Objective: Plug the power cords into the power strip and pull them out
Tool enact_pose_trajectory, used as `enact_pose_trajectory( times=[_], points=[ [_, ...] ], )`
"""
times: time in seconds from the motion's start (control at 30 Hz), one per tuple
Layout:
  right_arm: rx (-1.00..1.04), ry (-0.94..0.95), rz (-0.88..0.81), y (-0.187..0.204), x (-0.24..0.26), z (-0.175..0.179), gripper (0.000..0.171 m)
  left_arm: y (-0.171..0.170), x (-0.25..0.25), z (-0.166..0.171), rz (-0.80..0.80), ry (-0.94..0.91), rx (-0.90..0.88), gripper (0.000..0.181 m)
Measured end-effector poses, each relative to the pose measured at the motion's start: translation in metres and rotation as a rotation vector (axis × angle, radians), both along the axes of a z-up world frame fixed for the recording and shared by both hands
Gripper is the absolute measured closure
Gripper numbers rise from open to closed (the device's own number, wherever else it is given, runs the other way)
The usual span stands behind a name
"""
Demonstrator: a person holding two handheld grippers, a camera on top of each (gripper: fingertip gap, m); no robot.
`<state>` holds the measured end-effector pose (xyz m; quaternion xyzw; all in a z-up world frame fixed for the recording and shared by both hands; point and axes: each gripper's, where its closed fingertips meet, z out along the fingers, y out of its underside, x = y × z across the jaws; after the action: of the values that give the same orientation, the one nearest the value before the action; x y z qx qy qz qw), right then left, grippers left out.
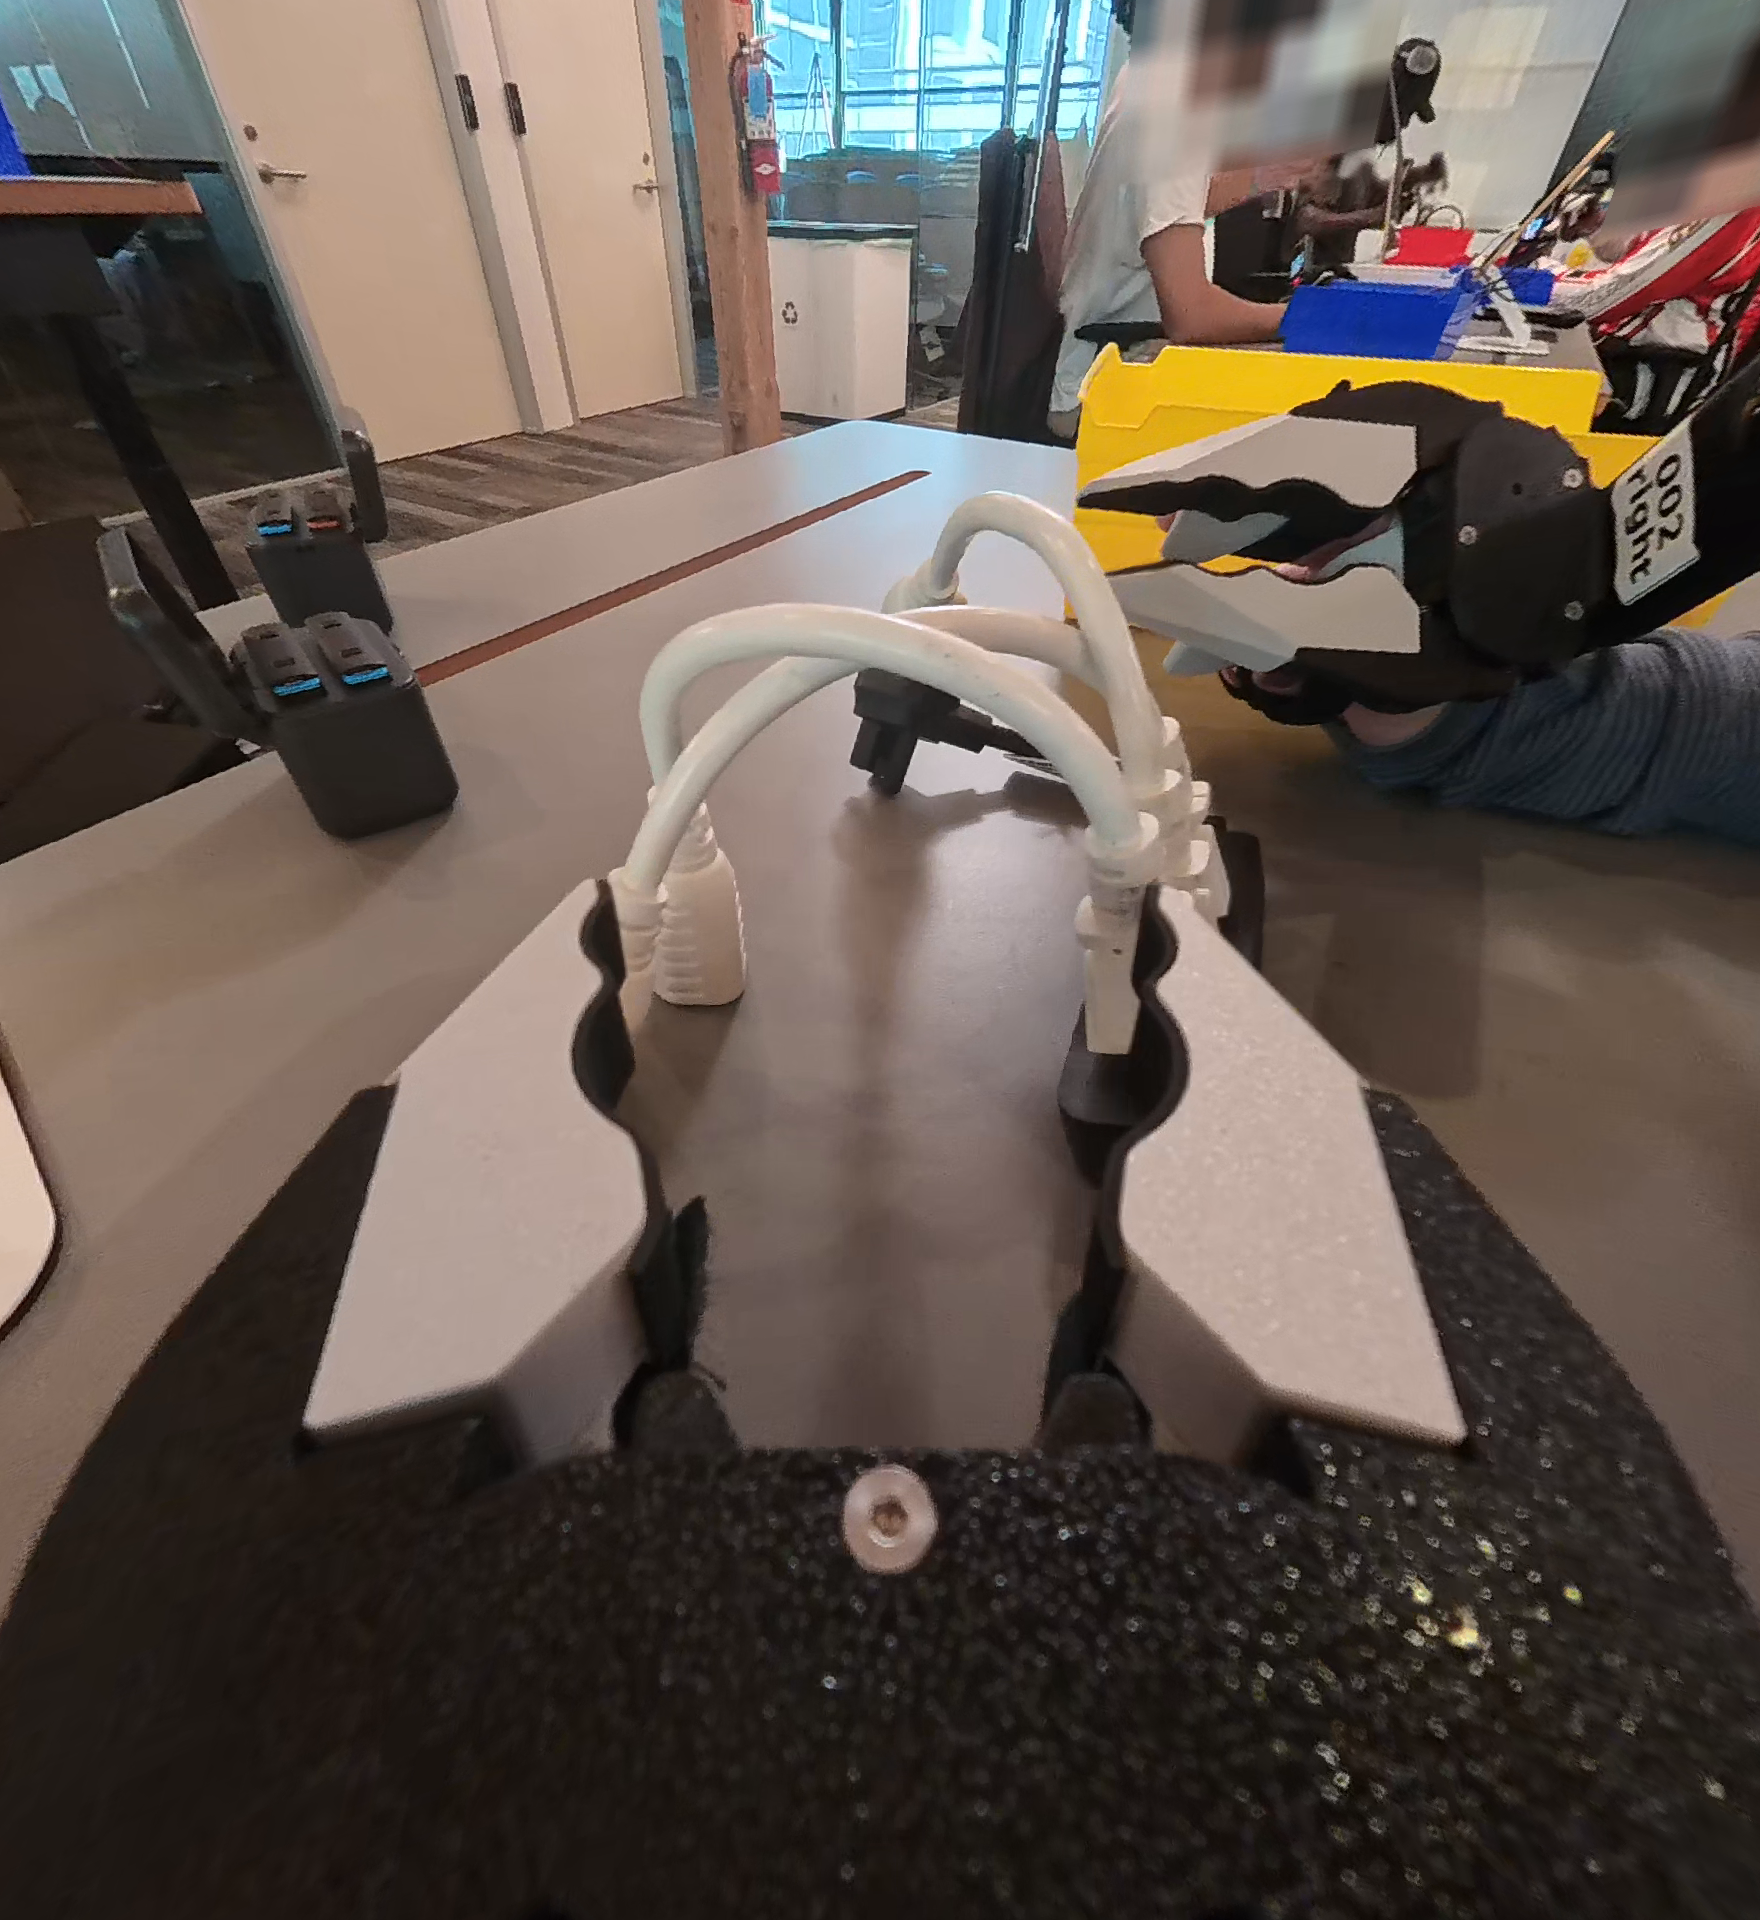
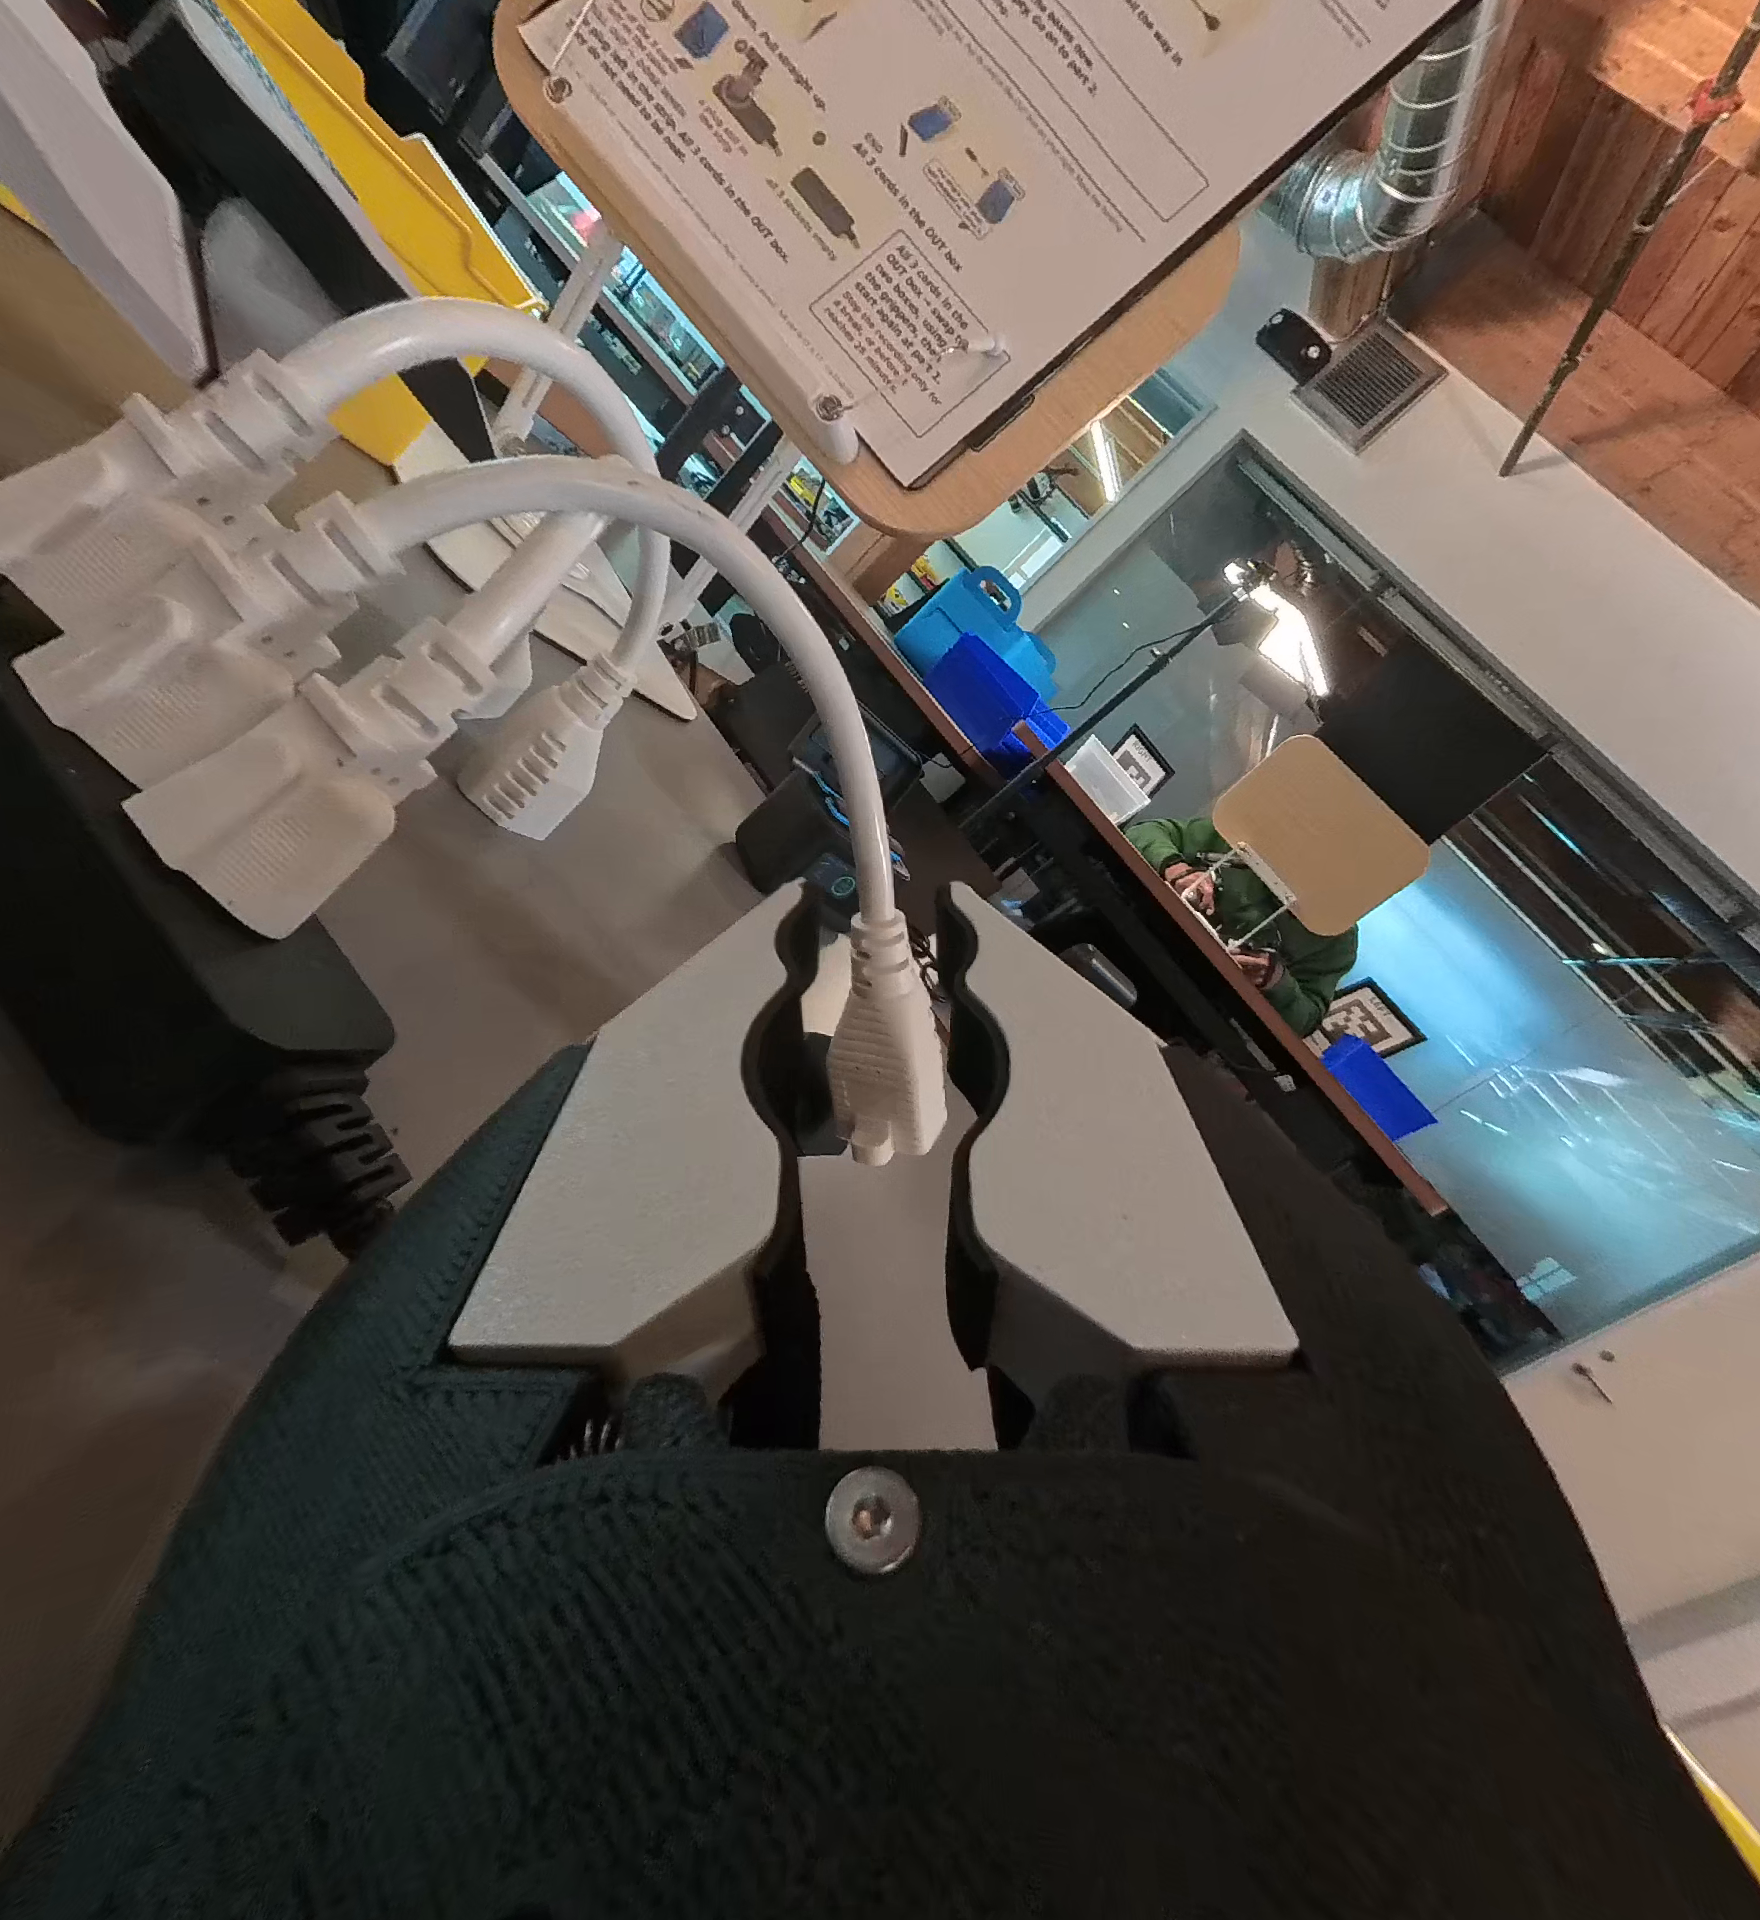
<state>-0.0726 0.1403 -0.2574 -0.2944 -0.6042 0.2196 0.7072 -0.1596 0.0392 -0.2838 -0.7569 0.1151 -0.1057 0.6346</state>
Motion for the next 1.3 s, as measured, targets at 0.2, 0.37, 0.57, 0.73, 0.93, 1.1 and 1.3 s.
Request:
enact_pose_trajectory(
  times=[0.2, 0.37, 0.57, 0.73, 0.93, 1.1, 1.3],
  points=[
    [-0.111, -0.055, 0.098, -0.014, 0.002, 0.004, 0.139, -0.006, 0.016, 0.000, -0.102, -0.005, -0.003, 0.084],
    [-0.154, -0.166, 0.279, -0.064, -0.002, 0.033, 0.135, -0.014, 0.037, -0.014, -0.245, 0.003, -0.107, 0.087],
    [-0.347, -0.687, 0.423, -0.112, -0.033, 0.032, 0.127, -0.016, 0.053, -0.048, -0.250, 0.159, -0.291, 0.091],
    [-0.630, -1.048, 0.267, -0.115, -0.053, 0.001, 0.127, -0.021, 0.059, -0.057, -0.306, 0.095, -0.387, 0.109],
    [-0.749, -1.122, 0.220, -0.125, -0.065, -0.014, 0.144, -0.021, 0.062, -0.066, -0.337, 0.073, -0.461, 0.123],
    [-0.671, -1.064, 0.180, -0.125, -0.065, -0.018, 0.151, -0.019, 0.064, -0.075, -0.312, 0.242, -0.445, 0.123],
    [-0.670, -0.871, 0.220, -0.124, -0.063, -0.014, 0.160, -0.019, 0.067, -0.073, -0.328, 0.245, -0.429, 0.134]
  ],
)
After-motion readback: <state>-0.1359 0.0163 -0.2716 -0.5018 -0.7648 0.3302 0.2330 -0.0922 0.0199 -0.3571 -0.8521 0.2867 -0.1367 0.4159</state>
